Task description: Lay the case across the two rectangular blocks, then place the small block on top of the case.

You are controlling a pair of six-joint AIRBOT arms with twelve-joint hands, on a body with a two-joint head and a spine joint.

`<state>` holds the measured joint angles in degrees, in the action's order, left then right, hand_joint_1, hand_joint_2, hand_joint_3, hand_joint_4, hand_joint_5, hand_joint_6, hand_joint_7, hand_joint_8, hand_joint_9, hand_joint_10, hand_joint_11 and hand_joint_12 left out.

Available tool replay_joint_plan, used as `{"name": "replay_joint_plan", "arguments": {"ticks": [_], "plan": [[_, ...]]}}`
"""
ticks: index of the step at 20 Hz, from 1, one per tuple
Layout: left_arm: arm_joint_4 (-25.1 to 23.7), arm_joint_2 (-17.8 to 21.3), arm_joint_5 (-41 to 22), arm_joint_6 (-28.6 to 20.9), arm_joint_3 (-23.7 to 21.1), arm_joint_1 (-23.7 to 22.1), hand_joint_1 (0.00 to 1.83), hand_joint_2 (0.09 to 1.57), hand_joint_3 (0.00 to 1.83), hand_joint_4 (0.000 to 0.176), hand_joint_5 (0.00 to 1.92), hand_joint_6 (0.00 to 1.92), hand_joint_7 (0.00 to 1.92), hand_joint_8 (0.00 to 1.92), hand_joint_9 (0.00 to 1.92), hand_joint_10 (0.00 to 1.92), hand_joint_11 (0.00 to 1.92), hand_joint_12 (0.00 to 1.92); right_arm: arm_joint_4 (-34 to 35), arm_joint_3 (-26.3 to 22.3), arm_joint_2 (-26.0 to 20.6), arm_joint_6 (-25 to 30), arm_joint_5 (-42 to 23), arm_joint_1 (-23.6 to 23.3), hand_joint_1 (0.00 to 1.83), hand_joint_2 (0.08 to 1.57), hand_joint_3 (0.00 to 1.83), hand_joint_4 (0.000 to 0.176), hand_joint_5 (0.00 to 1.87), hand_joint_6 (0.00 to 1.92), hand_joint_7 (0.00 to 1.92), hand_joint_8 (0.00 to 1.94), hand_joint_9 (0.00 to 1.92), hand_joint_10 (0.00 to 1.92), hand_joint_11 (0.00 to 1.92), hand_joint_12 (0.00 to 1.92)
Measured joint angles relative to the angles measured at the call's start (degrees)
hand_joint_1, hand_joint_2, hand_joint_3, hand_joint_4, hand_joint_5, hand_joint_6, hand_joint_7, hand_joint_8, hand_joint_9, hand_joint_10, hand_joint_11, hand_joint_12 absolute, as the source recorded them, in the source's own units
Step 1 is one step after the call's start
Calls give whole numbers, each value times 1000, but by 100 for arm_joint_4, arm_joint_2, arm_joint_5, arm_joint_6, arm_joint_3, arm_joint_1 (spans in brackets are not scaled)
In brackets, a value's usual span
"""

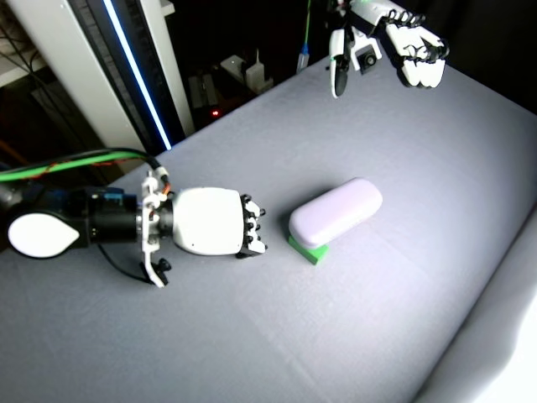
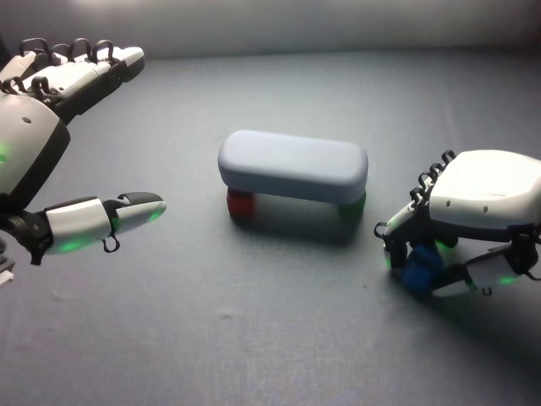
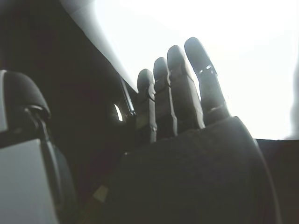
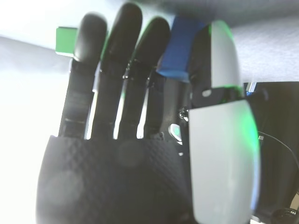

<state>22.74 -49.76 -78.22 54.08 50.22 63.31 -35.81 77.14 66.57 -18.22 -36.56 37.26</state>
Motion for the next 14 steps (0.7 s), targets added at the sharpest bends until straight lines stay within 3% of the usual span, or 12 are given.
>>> {"name": "replay_joint_plan", "arguments": {"ticks": [1,2,4,6,7,8,9,10,11,12,13,14], "plan": [[22,-9,-26,-15,0,37,882,915,0,0,313,0,322,2,311,1,0,880,26,0,-37,4,-59,-50,1283,1065,1,0,1007,789,1165,907,1094,1126,930,1557],[31,-9,-28,-20,0,66,877,915,0,0,314,0,325,2,318,4,0,908,31,0,-70,2,-83,-107,1269,1076,1,0,991,833,1139,928,1014,1146,838,1627],[59,-9,-70,-39,0,127,879,914,0,0,313,0,329,3,327,6,0,913,136,2,-144,2,-203,-258,1262,1095,3,0,958,861,1088,1050,1001,1334,841,1778],[76,-9,-87,-42,-2,127,863,907,0,8,312,0,343,4,351,10,0,957,197,4,-175,2,-350,-402,1240,1109,1,0,924,973,1067,1032,933,1206,643,1723],[83,-9,-96,-42,-2,129,872,912,0,14,304,0,344,2,349,6,0,933,195,17,-175,4,-391,-474,1262,1083,0,0,1014,799,1109,991,985,1183,716,1693],[83,-9,-116,-48,-2,160,872,912,0,14,302,1,343,1,350,6,0,928,184,35,-173,2,-413,-551,1206,1050,0,0,1113,743,947,1590,923,1745,870,1875],[94,-9,-116,-61,-2,188,875,909,0,7,305,2,342,1,351,6,0,927,166,74,-173,-2,-435,-658,1193,1051,0,0,1111,767,901,1787,985,1886,1066,1912],[138,-13,-118,-70,-2,210,877,907,0,0,310,2,346,1,358,7,0,952,177,116,-173,-72,-428,-793,1250,1106,3,0,1045,686,942,1422,1004,1687,1069,1833],[157,-13,-111,-87,-2,210,867,904,0,0,307,1,339,1,353,3,0,942,223,142,-173,-105,-470,-859,1261,1069,0,0,1050,758,1115,972,1002,1247,925,1577],[153,-15,-122,-103,-2,210,863,908,1,0,310,2,335,0,350,1,0,940,280,144,-175,-127,-527,-876,1276,1055,0,0,1099,649,1140,940,995,1235,839,1639],[155,-13,-120,-105,-2,210,870,908,1,0,312,2,330,0,344,0,0,939,256,144,-173,-125,-511,-879,1285,1061,0,0,1134,517,1100,1061,1010,1367,866,1716],[155,-13,-118,-103,-2,210,872,907,0,6,303,0,335,1,353,3,0,959,170,144,-162,-127,-507,-879,1284,1043,0,0,1139,562,1159,916,986,1254,801,1656]]}}
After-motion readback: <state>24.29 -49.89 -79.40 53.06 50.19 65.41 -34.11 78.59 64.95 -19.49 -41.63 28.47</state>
